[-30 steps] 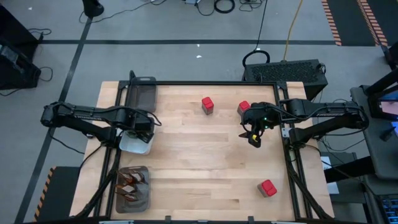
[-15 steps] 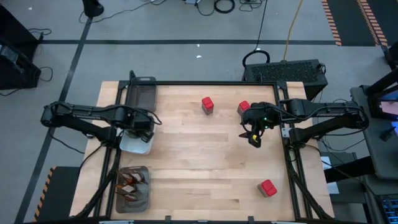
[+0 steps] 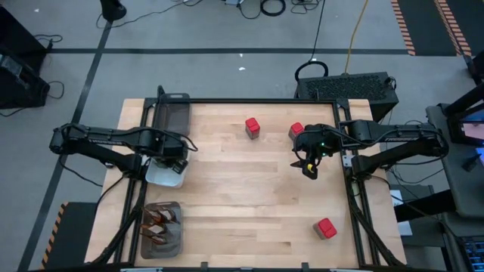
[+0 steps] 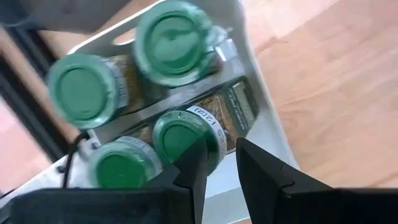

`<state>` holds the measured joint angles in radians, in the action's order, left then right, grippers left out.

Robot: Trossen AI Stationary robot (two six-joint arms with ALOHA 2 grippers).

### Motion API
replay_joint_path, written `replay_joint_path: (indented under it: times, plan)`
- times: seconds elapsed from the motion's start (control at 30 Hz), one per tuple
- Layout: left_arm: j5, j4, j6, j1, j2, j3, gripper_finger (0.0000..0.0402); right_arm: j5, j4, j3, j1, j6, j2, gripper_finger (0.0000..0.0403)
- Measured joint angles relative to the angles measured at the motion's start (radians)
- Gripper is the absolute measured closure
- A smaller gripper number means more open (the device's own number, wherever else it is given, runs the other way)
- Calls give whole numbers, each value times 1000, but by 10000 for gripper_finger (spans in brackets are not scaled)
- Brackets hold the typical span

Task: Sort spices by type
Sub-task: Put the green bottle seasoning into the white bin

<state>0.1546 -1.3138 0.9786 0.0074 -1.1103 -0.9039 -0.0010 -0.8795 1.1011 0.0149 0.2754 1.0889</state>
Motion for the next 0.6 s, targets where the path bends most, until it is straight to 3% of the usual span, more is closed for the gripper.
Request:
replay_joint_path:
  times: [0.6]
  plan:
    - [-24,101,-50,0,0,-1,312,0,0,0,0,-1,0,138]
